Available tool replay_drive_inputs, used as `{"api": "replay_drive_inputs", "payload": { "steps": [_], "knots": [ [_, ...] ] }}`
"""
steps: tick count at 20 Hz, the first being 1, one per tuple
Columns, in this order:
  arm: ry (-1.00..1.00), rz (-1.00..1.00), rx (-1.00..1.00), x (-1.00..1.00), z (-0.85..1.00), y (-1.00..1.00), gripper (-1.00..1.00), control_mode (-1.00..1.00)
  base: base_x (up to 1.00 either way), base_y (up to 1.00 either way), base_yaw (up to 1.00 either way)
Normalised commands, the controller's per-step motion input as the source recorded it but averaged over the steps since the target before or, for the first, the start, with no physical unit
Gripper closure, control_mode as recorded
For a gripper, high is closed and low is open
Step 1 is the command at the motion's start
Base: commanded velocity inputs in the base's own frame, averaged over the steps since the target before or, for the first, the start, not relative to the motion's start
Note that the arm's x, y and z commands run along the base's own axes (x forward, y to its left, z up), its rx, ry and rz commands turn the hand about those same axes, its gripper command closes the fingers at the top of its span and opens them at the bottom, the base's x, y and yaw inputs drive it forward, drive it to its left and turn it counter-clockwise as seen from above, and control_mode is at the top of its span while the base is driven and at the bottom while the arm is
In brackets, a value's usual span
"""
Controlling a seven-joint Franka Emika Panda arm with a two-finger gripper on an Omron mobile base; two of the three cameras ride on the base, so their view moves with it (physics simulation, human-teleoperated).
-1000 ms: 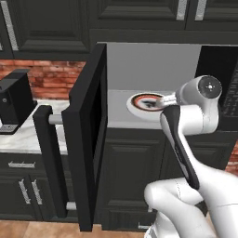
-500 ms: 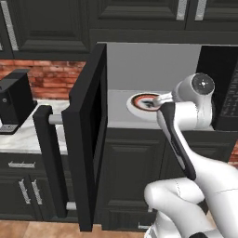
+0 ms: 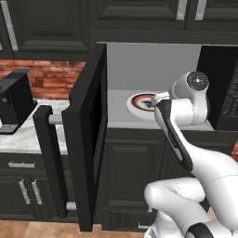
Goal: Pick the marshmallow from the counter and place it in the microwave. Then turn on the microwave.
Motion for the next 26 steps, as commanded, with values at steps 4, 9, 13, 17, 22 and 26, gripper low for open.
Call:
{"api": "replay_drive_inputs", "payload": {
  "steps": [4,9,13,17,22,26],
  "knots": [
    [0.04,0.0,0.0,0.2,-0.06,-0.06,1.0,-1.0,0.0,0.0,0.0],
    [0.03,0.0,0.0,0.21,-0.06,-0.05,1.0,-1.0,0.0,0.0,0.0],
    [0.0,0.0,0.0,0.21,-0.12,-0.02,1.0,-1.0,0.0,0.0,0.0],
    [0.0,0.0,0.0,0.2,-0.16,-0.02,1.0,-1.0,0.0,0.0,0.0],
    [0.0,0.0,0.0,0.2,-0.13,-0.03,1.0,-1.0,0.0,0.0,0.0],
    [0.0,0.0,0.0,0.22,-0.08,-0.04,1.0,-1.0,0.0,0.0,0.0]
  ]
}}
